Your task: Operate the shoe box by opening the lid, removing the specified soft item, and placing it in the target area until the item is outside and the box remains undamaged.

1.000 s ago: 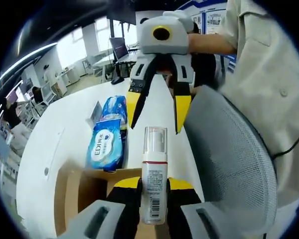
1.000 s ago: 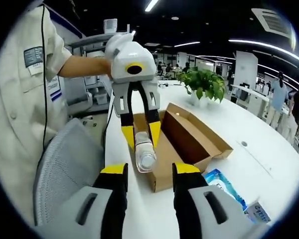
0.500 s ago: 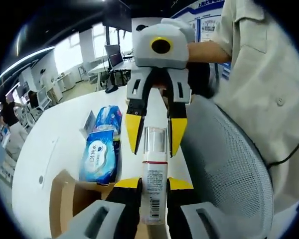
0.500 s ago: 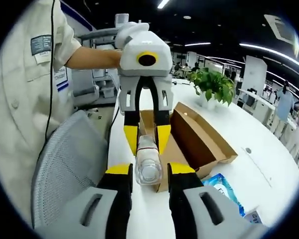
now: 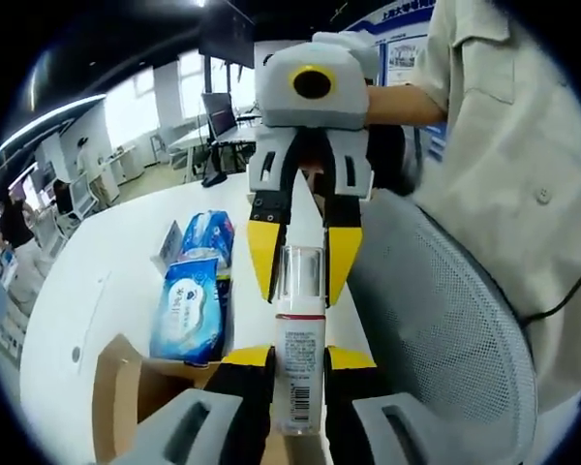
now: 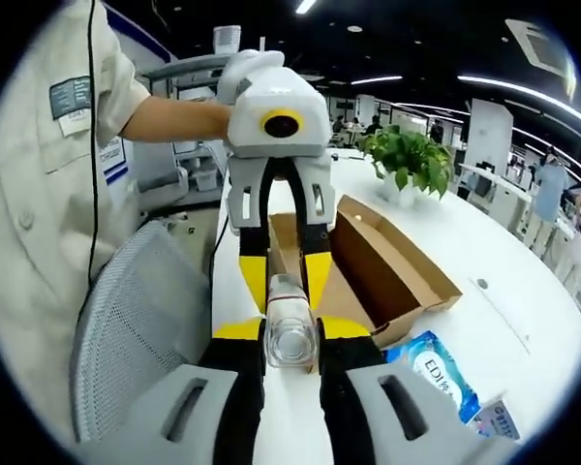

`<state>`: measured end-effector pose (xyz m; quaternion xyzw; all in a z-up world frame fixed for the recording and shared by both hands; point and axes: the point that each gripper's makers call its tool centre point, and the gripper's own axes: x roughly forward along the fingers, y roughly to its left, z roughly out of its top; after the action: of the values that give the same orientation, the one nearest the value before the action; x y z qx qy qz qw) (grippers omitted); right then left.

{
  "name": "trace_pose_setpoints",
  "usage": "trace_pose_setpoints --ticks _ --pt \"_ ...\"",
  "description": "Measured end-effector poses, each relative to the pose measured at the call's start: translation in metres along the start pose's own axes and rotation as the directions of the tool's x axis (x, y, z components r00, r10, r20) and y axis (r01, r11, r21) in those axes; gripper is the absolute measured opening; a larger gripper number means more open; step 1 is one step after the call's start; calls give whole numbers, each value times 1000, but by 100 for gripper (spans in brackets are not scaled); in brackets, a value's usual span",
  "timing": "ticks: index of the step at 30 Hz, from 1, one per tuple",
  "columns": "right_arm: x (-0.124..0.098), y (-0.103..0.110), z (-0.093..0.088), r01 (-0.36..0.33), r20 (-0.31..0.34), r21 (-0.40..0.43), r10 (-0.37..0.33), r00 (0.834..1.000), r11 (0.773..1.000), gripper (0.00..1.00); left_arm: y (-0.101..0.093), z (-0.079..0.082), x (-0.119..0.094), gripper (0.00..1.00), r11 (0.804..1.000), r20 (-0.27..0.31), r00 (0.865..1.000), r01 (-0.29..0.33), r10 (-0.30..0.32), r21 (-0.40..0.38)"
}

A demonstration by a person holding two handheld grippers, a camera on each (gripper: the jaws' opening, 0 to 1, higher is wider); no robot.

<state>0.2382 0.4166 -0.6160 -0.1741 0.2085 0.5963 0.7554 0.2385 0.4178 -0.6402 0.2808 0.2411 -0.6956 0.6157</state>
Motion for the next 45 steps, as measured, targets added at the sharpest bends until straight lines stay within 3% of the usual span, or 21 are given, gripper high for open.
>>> trace_pose_setpoints --ticks 8,12,19,24,30,34,37,45 --pt "-2 2 0 -20 -49 15 21 999 1000 17 0 4 3 22 1000 5 1000 -7 7 -17" --pt "-3 -2 -2 -16 -59 8 17 998 1000 17 7 8 -2 31 999 38 999 -34 35 -31" --pt "-7 -9 0 -14 -67 -7 14 998 1000 17 14 2 -11 36 995 48 996 -76 80 -70" --pt "-14 -20 0 2 -81 -29 -4 997 1000 17 17 -3 -19 50 984 62 992 -100 110 -144" --pt "-27 -38 1 29 -95 -36 -32 995 999 17 28 -9 -36 53 966 91 979 -160 181 -203" --pt "-37 -52 1 56 -109 -50 -61 992 997 17 33 -11 -44 61 951 114 969 -189 221 -243" --pt "-45 -62 2 70 -123 -59 -76 990 996 17 35 -16 -50 62 942 107 964 -209 244 -261" --pt "-61 -90 1 84 -179 -93 -99 979 992 17 41 -24 -68 74 908 128 939 -266 320 -323"
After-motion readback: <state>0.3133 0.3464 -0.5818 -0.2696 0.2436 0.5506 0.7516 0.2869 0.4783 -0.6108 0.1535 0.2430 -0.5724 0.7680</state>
